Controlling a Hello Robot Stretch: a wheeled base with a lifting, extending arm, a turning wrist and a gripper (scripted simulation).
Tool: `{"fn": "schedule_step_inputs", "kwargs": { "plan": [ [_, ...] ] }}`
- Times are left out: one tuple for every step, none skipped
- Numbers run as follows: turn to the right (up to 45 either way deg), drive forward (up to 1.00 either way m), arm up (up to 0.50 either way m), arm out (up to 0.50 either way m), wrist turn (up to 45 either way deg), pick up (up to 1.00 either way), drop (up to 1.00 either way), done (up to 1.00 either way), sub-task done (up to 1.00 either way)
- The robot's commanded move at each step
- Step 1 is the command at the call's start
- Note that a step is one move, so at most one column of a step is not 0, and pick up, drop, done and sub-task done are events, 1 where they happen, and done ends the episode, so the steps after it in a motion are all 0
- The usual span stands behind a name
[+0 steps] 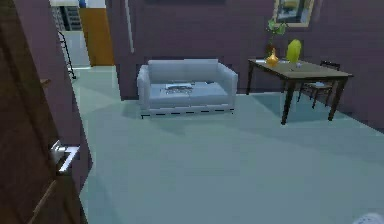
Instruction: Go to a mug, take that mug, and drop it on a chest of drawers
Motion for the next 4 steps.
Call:
{"fn": "schedule_step_inputs", "kwargs": {
  "plan": [
    [3.0, 0.00, 0.00, 0.00, 0.0, 0.00, 0.00, 0.00, 0.00],
    [0.0, 0.50, 0.00, 0.00, 0.0, 0.00, 0.00, 0.00, 0.00],
    [-9.0, 0.00, 0.00, 0.00, 0.0, 0.00, 0.00, 0.00, 0.00],
    [0.0, 0.60, 0.00, 0.00, 0.0, 0.00, 0.00, 0.00, 0.00]
  ]
}}
